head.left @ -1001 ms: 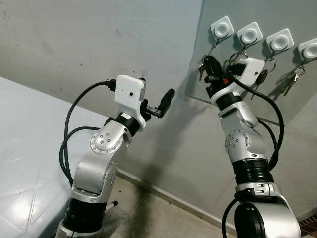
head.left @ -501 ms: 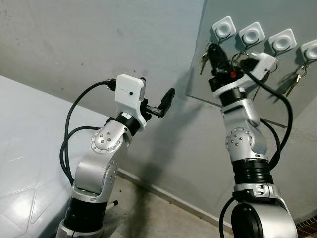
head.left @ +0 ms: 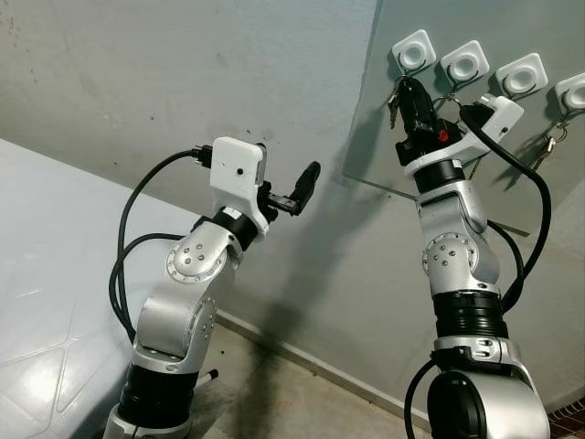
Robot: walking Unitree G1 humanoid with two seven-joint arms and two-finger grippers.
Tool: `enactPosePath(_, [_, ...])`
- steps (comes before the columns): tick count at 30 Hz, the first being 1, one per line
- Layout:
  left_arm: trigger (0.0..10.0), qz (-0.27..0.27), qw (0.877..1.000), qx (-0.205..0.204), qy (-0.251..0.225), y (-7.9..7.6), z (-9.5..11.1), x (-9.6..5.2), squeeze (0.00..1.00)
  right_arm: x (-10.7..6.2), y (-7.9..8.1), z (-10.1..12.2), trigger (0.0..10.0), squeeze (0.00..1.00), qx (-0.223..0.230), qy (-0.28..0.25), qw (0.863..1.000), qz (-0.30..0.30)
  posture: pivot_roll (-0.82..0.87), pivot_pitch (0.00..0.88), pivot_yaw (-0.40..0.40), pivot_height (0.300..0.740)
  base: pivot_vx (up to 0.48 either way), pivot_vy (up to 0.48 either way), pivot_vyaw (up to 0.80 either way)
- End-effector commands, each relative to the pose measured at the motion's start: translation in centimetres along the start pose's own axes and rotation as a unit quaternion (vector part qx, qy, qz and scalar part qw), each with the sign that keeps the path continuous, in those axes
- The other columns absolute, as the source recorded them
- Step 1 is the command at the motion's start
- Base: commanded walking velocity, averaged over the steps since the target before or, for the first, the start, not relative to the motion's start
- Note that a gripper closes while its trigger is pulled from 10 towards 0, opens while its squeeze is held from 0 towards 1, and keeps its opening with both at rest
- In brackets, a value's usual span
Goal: Hang keys on a hook
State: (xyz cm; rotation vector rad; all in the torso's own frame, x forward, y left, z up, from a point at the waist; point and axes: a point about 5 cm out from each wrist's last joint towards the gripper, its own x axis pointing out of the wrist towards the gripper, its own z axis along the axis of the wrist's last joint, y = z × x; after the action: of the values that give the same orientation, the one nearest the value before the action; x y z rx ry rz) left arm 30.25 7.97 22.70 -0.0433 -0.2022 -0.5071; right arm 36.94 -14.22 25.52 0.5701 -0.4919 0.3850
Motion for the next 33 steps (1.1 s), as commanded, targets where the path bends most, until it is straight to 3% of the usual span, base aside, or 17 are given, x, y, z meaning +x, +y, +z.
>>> enactPosePath(1, [10.0,-0.004,1.0,0.003,-0.008,-0.1,0.6,0.1,0.0,0.5,0.2,0.5,10.0,0.0,0.009,-0.007,1.0,0.0,0.05,0.002,-0.034,0.74,0.0,0.0,0.0])
enactPosePath(11, [10.0,-0.003,1.0,0.001,-0.01,-0.1,0.7,0.1,0.0,0.6,-0.3,0.1,10.0,0.0,0.025,0.016,0.999,-0.026,0.05,0.005,-0.036,0.74,0.0,0.0,0.0])
enactPosePath(22, [10.0,-0.002,1.0,-0.002,-0.009,-0.1,0.7,0.1,0.0,0.1,-0.6,-0.2,10.0,0.0,0.013,0.023,0.999,-0.028,0.05,0.006,-0.035,0.74,0.0,0.0,0.0])
enactPosePath(23, [10.0,-0.002,1.0,-0.001,-0.009,-0.1,0.7,0.1,0.0,0.0,-0.6,-0.2,10.0,0.86,0.016,0.023,0.999,-0.028,0.05,0.005,-0.036,0.74,0.0,0.0,0.0])
enactPosePath(24, [10.0,-0.002,1.0,-0.001,-0.009,-0.1,0.7,0.1,0.0,0.0,-0.6,-0.2,10.0,0.86,0.016,0.023,0.999,-0.028,0.05,0.005,-0.036,0.74,0.0,0.0,0.0])
enactPosePath(25, [10.0,-0.002,1.0,-0.001,-0.009,-0.1,0.7,0.1,0.0,0.0,-0.6,-0.3,10.0,1.0,0.017,0.023,0.999,-0.028,0.05,0.005,-0.036,0.74,0.0,0.0,0.0])
enactPosePath(33, [10.0,0.011,1.0,0.007,-0.001,0.2,0.0,-0.1,0.0,-1.3,-0.9,-1.0,10.0,1.0,-0.002,0.035,0.999,-0.022,0.05,0.002,-0.037,0.74,0.0,0.0,0.0])
